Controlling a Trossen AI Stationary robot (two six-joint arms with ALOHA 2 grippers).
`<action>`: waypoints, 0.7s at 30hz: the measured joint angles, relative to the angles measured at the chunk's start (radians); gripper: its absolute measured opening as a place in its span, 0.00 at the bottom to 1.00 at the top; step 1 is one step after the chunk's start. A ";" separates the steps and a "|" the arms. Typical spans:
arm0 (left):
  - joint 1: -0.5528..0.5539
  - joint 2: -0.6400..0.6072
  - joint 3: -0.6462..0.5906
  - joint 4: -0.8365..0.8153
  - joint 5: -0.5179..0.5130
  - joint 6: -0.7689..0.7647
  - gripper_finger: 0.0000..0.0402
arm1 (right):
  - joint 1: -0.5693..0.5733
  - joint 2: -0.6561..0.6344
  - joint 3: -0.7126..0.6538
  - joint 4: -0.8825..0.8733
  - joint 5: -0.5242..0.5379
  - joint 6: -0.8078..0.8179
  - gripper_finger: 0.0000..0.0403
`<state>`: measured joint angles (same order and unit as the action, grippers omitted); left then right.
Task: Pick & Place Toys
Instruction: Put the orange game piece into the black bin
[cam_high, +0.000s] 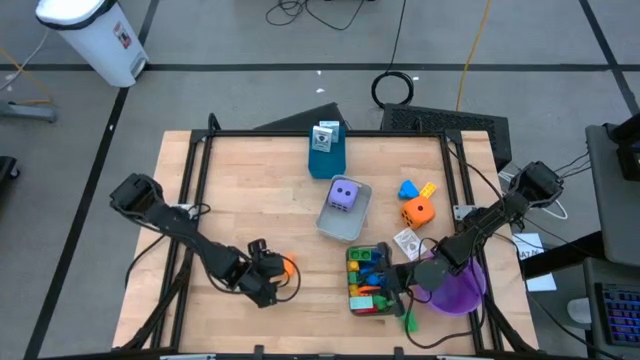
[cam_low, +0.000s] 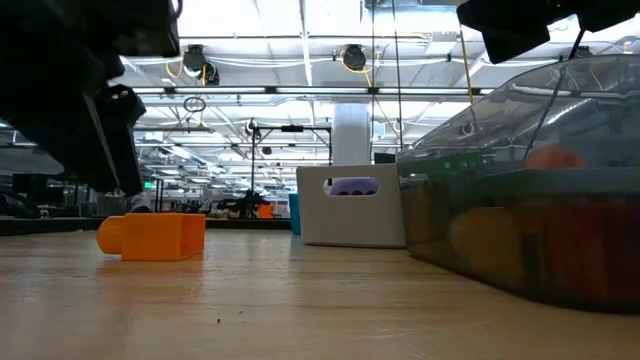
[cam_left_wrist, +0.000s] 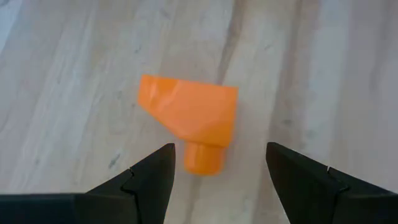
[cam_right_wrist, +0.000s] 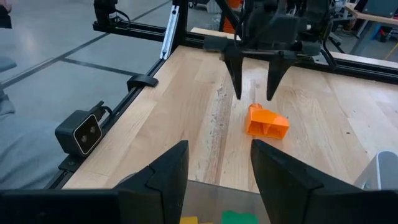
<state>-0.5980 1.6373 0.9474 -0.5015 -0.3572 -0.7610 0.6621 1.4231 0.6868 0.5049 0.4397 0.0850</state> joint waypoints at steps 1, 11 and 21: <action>0.001 0.011 0.000 -0.002 -0.003 0.002 0.64 | 0.000 0.000 0.000 0.000 0.000 0.000 0.42; 0.004 0.087 -0.001 -0.003 -0.004 0.021 0.64 | 0.000 0.000 0.000 0.000 0.000 -0.004 0.42; 0.038 0.092 -0.001 0.002 -0.010 0.028 0.64 | 0.000 0.000 0.000 0.000 0.000 -0.018 0.42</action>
<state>-0.5595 1.7290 0.9466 -0.4999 -0.3676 -0.7332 0.6624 1.4231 0.6868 0.5045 0.4397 0.0666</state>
